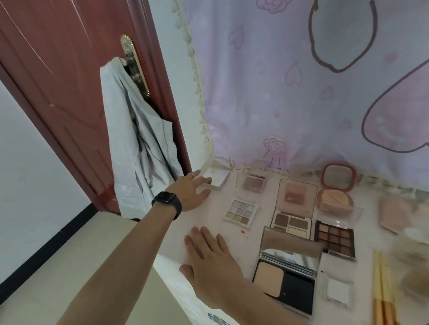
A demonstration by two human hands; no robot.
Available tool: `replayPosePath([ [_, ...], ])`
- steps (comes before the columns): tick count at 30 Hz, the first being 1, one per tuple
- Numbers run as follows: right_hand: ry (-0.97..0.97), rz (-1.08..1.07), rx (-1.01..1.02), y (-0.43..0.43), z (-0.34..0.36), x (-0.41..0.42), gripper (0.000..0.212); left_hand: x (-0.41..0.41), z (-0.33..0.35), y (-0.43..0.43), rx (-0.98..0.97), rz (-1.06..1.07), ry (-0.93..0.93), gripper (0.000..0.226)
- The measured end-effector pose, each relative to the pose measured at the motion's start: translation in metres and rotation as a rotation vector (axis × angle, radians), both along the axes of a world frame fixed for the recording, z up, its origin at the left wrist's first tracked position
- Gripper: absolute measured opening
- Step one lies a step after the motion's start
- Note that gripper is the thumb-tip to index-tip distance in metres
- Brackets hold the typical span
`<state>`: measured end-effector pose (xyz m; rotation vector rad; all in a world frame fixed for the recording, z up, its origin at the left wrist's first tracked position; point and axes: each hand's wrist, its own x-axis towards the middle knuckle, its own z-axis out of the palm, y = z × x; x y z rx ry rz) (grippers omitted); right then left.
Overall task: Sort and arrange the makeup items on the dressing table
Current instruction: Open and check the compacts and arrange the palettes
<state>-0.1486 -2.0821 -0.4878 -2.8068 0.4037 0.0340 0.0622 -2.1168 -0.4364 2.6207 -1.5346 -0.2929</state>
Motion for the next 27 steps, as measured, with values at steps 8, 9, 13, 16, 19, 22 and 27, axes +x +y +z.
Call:
replayPosePath([
  [8, 0.023, 0.001, 0.012, 0.001, 0.003, -0.001, 0.065, -0.011, -0.003, 0.033, -0.166, 0.133, 0.033, 0.045],
  [9, 0.028, 0.001, 0.014, 0.001, 0.004, -0.001, 0.065, -0.013, -0.004, 0.036, -0.179, 0.145, 0.031, 0.042],
  [13, 0.038, -0.003, 0.029, 0.002, 0.007, -0.002, 0.065, -0.021, 0.002, 0.041, -0.197, 0.189, 0.052, 0.039],
  [16, 0.032, -0.005, 0.035, 0.002, 0.007, -0.002, 0.065, -0.031, 0.007, 0.035, -0.150, 0.236, 0.011, 0.054],
  [19, 0.024, -0.008, 0.040, 0.001, 0.008, -0.002, 0.065, -0.032, 0.006, 0.032, -0.153, 0.263, 0.037, 0.047],
  [22, 0.029, -0.007, 0.045, 0.000, 0.007, -0.002, 0.065, -0.027, 0.010, 0.038, -0.142, 0.281, 0.123, 0.048],
  [27, 0.028, -0.006, 0.034, 0.000, 0.009, -0.003, 0.066, -0.024, 0.016, 0.070, -0.180, 0.331, 0.244, 0.053],
])
